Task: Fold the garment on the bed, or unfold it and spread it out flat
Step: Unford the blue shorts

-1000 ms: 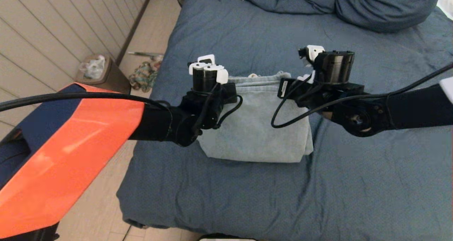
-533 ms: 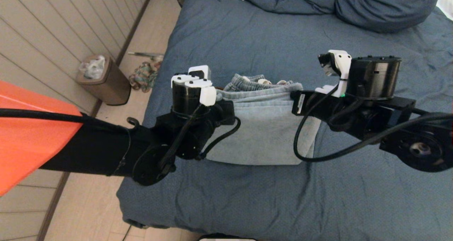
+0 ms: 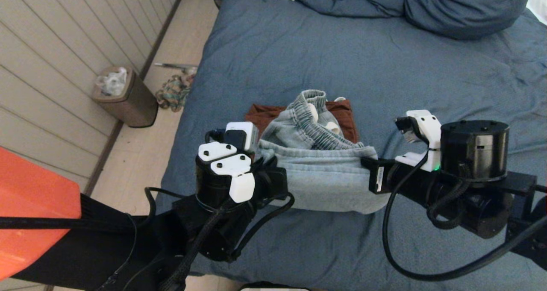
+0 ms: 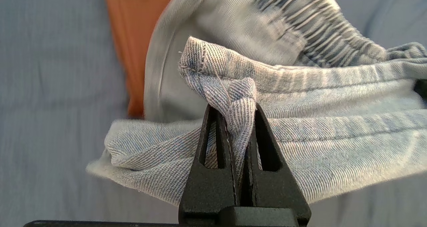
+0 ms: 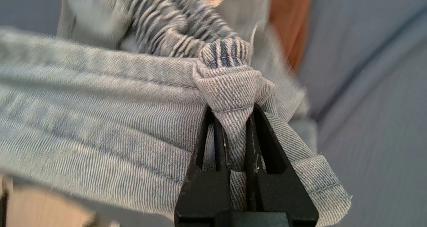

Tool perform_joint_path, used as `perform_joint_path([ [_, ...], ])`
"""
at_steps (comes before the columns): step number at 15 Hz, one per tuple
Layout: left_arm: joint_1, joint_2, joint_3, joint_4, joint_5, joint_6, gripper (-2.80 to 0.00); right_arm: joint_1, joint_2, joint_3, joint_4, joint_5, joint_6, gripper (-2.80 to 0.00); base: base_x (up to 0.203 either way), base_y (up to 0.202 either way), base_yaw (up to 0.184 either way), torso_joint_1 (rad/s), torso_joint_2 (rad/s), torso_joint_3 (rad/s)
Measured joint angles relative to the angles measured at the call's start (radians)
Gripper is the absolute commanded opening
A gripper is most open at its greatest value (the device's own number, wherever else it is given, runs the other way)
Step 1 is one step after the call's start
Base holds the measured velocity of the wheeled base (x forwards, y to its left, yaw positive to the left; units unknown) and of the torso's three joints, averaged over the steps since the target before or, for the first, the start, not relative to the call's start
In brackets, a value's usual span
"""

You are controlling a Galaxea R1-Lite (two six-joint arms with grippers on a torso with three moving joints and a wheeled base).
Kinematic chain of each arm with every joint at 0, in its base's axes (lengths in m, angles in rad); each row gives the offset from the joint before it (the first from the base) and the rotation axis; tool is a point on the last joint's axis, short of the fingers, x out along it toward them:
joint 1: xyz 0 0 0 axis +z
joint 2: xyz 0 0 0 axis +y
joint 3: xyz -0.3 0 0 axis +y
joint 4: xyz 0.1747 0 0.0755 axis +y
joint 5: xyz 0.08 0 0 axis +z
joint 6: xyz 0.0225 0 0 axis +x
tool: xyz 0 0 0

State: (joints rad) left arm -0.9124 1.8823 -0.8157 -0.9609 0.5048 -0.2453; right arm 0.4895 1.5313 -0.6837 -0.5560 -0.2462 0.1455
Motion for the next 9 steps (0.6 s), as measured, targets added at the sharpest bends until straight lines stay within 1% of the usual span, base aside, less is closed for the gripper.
perform_joint_path([
  [3, -0.049, 0.0, 0.086, -0.053, 0.003, 0.0, -2.8, 0.069, -0.02, 0.084, 0.002, -0.006, -0.002, -2.8, 0.0, 0.0, 0.0, 0.0, 0.0, 0.0],
  [4, -0.068, -0.001, 0.115, -0.067, 0.003, 0.002, -2.8, 0.085, -0.025, 0.104, 0.003, -0.006, -0.002, 0.0, 0.0, 0.0, 0.0, 0.0, 0.0, 0.0],
  [5, -0.088, -0.004, 0.146, -0.073, 0.002, 0.002, 0.0, 0.1, -0.032, 0.124, 0.002, -0.006, -0.002, 0.0, 0.0, 0.0, 0.0, 0.0, 0.0, 0.0],
  [7, -0.122, -0.008, 0.194, -0.09, -0.001, -0.001, 0.0, 0.119, -0.045, 0.155, 0.003, -0.001, -0.004, 0.0, 0.0, 0.0, 0.0, 0.0, 0.0, 0.0],
  [9, -0.152, -0.011, 0.247, -0.13, -0.002, 0.0, 0.0, 0.134, -0.057, 0.184, 0.002, 0.006, -0.009, 0.0, 0.0, 0.0, 0.0, 0.0, 0.0, 0.0],
])
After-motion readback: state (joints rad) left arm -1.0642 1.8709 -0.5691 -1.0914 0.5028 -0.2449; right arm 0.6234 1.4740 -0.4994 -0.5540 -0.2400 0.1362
